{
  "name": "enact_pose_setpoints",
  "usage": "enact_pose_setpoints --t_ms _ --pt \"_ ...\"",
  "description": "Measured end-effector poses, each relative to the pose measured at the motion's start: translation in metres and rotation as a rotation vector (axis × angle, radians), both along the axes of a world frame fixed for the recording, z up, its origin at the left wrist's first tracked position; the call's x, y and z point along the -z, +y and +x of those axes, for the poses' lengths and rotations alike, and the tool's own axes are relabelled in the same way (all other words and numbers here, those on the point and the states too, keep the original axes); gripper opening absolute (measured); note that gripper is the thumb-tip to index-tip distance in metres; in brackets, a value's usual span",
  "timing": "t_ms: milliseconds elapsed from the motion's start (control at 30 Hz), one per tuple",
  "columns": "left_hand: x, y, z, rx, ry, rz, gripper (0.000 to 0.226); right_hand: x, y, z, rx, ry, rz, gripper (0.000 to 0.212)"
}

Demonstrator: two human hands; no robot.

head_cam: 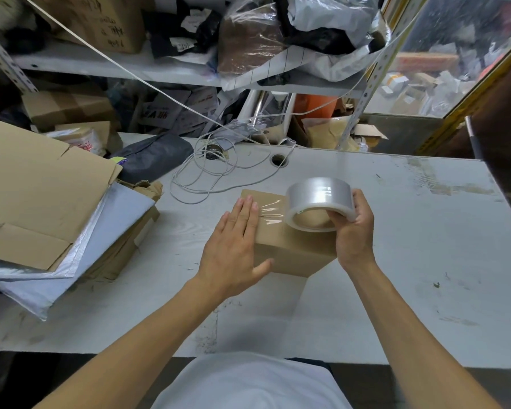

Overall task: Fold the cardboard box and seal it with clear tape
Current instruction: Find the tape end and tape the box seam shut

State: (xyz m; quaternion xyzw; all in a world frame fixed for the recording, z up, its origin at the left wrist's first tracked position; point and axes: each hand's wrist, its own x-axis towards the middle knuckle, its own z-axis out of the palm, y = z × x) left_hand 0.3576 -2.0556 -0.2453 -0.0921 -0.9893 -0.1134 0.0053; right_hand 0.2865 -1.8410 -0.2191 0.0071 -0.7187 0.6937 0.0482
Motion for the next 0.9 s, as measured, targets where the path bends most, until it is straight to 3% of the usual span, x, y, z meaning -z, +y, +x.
enact_pose_setpoints --t_ms 233,600,767,900 --pt "-0.002 0.0 -0.001 -0.006 0.003 -0.028 0.103 -0.007 0.031 -0.002 -0.007 0.075 0.026 0.045" --pt "-0.002 -0.001 -0.001 -0.018 -0.013 -0.049 0.104 -0.02 0.1 0.002 -0.124 0.076 0.543 0.07" --pt "-0.007 -0.004 -0.001 0.018 -0.007 -0.027 0.105 -0.012 0.102 0.003 -0.16 0.031 0.564 0.062" --pt "-0.022 0.004 -0.013 0.033 0.018 -0.171 0.103 -0.012 0.101 0.004 -0.128 0.021 0.514 0.054"
